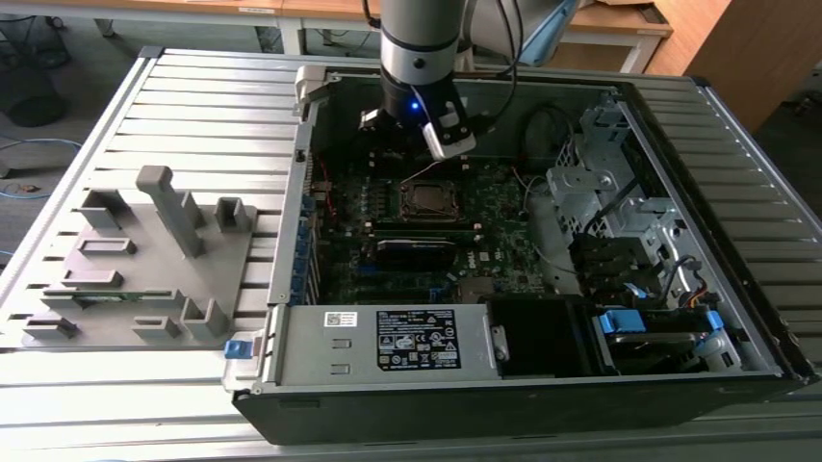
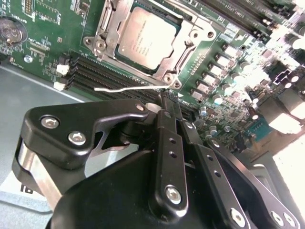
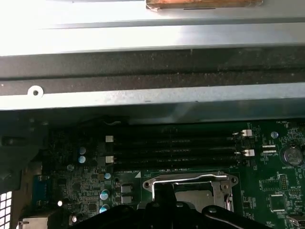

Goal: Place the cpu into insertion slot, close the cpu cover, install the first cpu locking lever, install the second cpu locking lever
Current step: 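Install the first cpu locking lever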

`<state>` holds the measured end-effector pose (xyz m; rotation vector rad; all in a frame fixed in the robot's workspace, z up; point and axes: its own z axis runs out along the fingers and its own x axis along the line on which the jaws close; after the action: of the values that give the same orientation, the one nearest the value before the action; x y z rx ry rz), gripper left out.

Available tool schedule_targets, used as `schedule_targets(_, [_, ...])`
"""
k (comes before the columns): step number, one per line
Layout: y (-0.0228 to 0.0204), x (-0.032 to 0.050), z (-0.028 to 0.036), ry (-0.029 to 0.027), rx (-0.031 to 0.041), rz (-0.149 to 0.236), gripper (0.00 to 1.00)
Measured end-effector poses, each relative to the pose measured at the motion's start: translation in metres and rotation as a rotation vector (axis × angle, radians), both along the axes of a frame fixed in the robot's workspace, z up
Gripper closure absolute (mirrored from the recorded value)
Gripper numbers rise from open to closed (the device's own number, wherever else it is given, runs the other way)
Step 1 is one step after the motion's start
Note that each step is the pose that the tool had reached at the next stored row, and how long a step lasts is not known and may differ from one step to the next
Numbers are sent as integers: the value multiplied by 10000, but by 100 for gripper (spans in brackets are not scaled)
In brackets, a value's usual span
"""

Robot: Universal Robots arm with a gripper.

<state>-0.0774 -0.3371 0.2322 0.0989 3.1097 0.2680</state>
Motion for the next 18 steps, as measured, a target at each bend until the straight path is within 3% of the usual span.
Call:
schedule_targets(2, [6,0,-11,-1,108,-1,89])
schedule_targets(5, [32,0,-23,0,171,-1,89])
schedule_targets(12, [84,58,-48,-1,180,-1,89])
schedule_targets(18, [103,162,-61,0,180,-2,89])
